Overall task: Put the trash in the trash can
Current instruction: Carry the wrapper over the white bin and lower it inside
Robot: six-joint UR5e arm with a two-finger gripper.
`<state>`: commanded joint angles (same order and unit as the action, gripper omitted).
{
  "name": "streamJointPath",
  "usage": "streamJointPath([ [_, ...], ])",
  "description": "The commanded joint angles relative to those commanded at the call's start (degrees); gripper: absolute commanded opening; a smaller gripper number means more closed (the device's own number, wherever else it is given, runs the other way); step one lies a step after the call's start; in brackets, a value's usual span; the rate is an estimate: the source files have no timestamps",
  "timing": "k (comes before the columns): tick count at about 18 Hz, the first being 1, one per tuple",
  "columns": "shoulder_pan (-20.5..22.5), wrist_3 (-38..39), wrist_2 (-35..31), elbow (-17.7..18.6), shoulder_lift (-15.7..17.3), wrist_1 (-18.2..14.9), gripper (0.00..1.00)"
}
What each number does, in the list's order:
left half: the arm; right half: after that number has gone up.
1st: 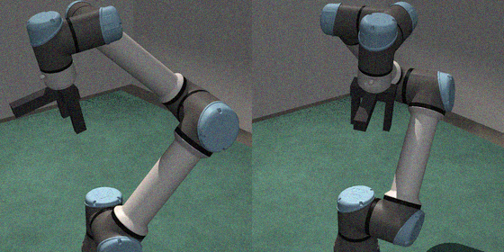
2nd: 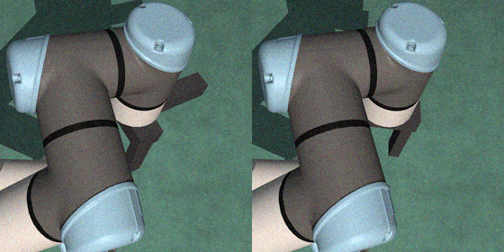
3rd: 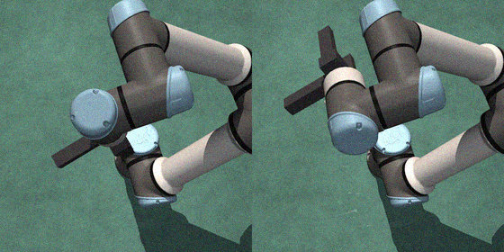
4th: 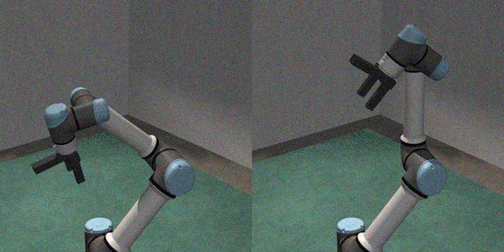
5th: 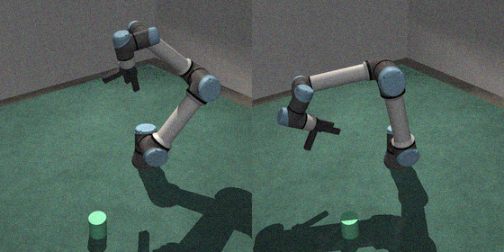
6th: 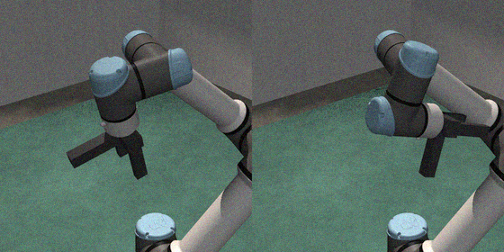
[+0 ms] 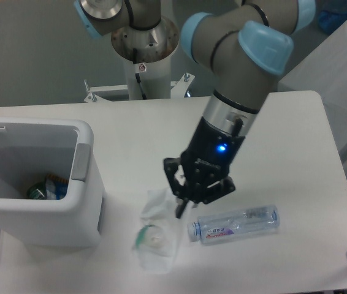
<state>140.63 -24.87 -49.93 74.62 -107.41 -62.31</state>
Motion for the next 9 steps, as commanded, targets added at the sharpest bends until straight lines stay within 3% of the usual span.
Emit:
streamJointPath([
  [4,-2.1,1.3,4.4,0.8,2.9,0.0,0.00],
  [9,-6.0,1.6,5.1,5.4,4.9,0.1,0.00],
])
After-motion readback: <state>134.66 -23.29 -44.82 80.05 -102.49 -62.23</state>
